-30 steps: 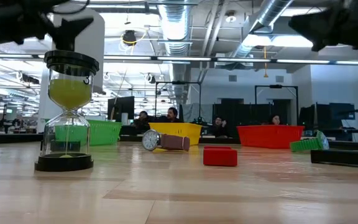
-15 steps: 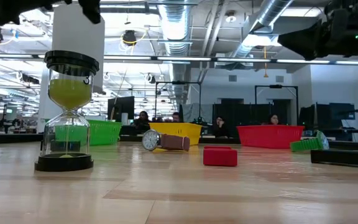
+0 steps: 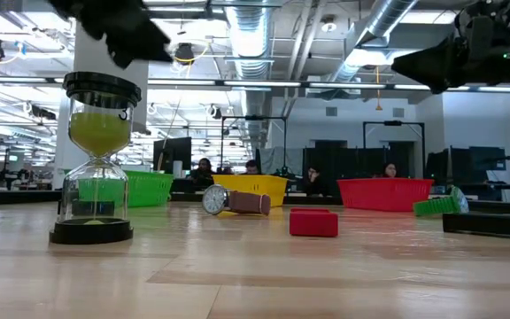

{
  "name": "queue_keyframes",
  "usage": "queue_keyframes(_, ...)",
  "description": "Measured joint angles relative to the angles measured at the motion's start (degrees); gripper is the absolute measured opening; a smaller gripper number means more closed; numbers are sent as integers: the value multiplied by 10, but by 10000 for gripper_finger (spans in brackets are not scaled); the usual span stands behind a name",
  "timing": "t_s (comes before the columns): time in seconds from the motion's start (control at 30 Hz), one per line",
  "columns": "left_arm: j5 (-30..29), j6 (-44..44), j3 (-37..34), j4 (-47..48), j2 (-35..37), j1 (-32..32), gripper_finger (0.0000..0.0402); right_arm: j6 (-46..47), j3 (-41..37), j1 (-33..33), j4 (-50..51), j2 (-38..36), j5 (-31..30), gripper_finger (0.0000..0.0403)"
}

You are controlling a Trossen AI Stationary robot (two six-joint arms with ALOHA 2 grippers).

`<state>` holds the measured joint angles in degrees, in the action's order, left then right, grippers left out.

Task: Pick & Place Office items
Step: Put the left black timer into the green bin

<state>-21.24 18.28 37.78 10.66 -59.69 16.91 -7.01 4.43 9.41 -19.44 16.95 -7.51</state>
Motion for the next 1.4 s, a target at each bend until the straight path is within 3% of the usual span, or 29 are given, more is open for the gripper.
queue_keyframes(0.3, -3, 56, -1, 84, -87, 2, 243, 25, 0, 0, 14, 0, 0, 103)
queue_keyframes(0.5, -2, 141, -1, 175, -132, -1, 270, 25, 0, 0, 14, 0, 0, 103)
queue_keyframes(0.9, 20, 201, -18, 190, -215, -2, 267, 23, 0, 0, 13, 0, 0, 103)
queue_keyframes(1.2, 62, 231, -36, 180, -225, -2, 263, 19, 0, 0, 9, 0, 0, 103)
queue_keyframes(1.4, 69, 229, -49, 163, -223, -2, 227, 19, 0, 0, 8, 0, 0, 103)
